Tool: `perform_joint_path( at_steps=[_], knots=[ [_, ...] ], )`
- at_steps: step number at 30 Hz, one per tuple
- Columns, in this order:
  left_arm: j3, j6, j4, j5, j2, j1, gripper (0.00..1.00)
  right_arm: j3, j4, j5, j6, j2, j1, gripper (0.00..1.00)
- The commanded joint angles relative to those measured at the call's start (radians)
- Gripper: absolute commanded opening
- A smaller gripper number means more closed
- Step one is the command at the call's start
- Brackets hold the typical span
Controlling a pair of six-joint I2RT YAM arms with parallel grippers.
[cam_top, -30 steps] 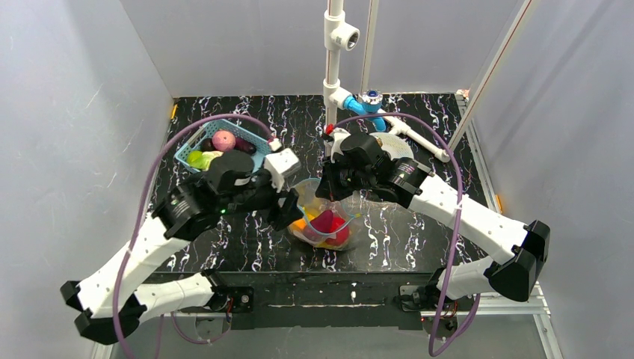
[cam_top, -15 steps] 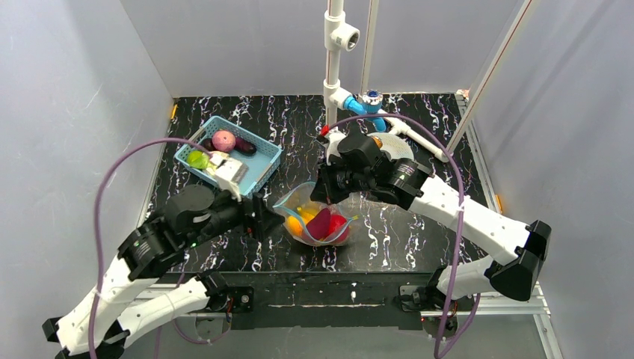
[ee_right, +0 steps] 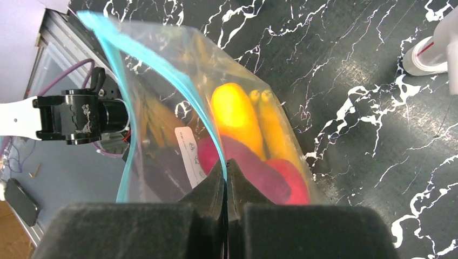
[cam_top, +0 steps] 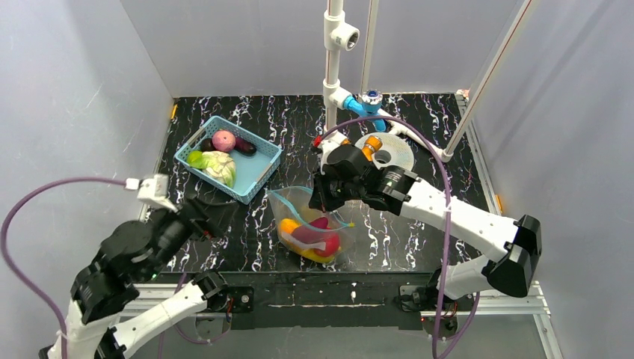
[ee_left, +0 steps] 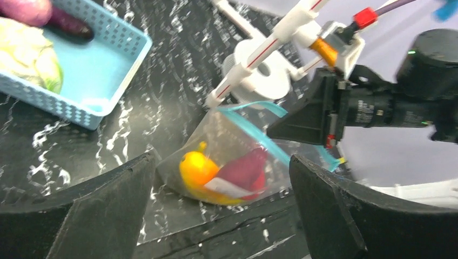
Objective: Place the food in the zip-top bag and seal the zipper
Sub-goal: Adjust the zipper food storage bag at the center of the board, then pick up the fake vegetable from the bin.
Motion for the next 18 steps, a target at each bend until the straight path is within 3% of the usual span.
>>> perform_joint_path(
  at_steps=[1, 7, 9, 13, 16, 18],
  knots=[
    [0.076, 0.034, -0.103, -0.076, 0.229, -0.004, 0.94, 0.012, 0.042, 0.008, 0.002, -0.008, 0.0, 0.01],
    [0.171, 0.229, -0.047, -0.2, 0.481, 0.035, 0.98, 0.027, 0.029, 0.016, -0.013, -0.041, 0.0, 0.01],
    [0.218, 0.288, -0.028, -0.117, 0.555, 0.143, 0.98, 0.019, 0.028, 0.016, -0.015, -0.056, 0.0, 0.01],
    [0.249, 0.333, 0.09, 0.187, 0.673, 0.472, 0.98, -0.007, 0.03, 0.053, -0.015, -0.081, 0.0, 0.01],
    [0.269, 0.332, 0.174, 0.297, 0.804, 0.671, 0.98, -0.018, 0.034, 0.043, -0.011, -0.088, 0.001, 0.01],
    [0.325, 0.315, 0.172, 0.334, 0.923, 0.747, 0.98, -0.014, 0.029, 0.037, -0.009, -0.088, 0.0, 0.01]
  ],
)
